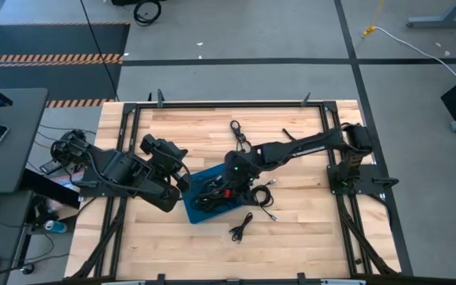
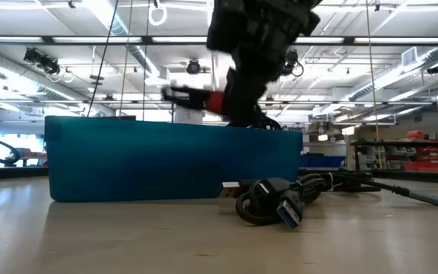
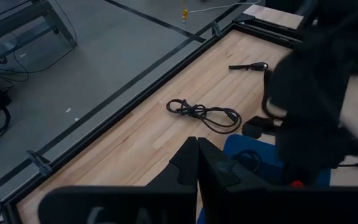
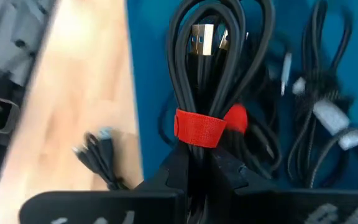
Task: Pick and place USB-C Cables
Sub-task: Put the black charger cable into the blue bin
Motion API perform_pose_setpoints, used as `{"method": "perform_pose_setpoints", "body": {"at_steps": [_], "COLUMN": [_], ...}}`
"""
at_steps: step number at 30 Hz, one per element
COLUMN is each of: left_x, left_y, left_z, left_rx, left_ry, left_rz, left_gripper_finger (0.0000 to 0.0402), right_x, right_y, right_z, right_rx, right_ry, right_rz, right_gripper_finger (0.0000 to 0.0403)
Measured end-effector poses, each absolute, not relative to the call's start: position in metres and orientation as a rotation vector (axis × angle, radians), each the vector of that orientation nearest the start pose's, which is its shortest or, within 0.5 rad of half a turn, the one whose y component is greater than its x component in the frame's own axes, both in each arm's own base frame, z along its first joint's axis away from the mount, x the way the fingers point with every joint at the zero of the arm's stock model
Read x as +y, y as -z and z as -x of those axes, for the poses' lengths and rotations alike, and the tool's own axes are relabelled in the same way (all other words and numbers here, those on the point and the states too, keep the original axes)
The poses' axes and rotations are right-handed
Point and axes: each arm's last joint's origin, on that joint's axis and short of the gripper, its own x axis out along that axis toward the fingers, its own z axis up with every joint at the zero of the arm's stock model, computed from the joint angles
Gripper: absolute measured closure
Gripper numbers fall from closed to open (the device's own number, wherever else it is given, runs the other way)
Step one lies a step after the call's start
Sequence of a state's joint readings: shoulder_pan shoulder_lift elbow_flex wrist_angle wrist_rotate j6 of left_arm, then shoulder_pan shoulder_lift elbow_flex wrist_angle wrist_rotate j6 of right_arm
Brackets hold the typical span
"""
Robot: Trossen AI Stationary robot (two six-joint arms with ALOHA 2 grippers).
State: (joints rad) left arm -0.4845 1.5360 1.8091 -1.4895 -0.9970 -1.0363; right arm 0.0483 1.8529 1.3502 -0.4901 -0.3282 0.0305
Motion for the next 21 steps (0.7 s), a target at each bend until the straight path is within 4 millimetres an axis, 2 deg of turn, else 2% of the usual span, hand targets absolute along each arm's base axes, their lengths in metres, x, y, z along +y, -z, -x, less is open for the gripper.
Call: {"method": "perform_pose_setpoints", "body": {"at_steps": [3, 6, 17, 21], "left_x": [-0.099, -0.100, -0.100, -0.100], "left_y": [-0.413, -0.413, -0.413, -0.413], "left_z": [-0.241, -0.241, -0.241, -0.241], "left_rx": [0.547, 0.549, 0.558, 0.558], "left_ry": [-0.811, -0.809, -0.803, -0.803], "left_rz": [0.124, 0.127, 0.131, 0.131], "left_gripper_finger": [0.0397, 0.0397, 0.0397, 0.0397], "right_x": [0.029, 0.029, 0.029, 0.030], "right_y": [-0.196, -0.189, -0.189, -0.189], "right_z": [-0.392, -0.394, -0.394, -0.394], "right_rx": [1.039, 1.056, 1.060, 1.058], "right_ry": [-0.323, -0.322, -0.315, -0.330], "right_rz": [-0.172, -0.174, -0.170, -0.178], "right_gripper_finger": [0.0371, 0.0371, 0.0369, 0.0319]}}
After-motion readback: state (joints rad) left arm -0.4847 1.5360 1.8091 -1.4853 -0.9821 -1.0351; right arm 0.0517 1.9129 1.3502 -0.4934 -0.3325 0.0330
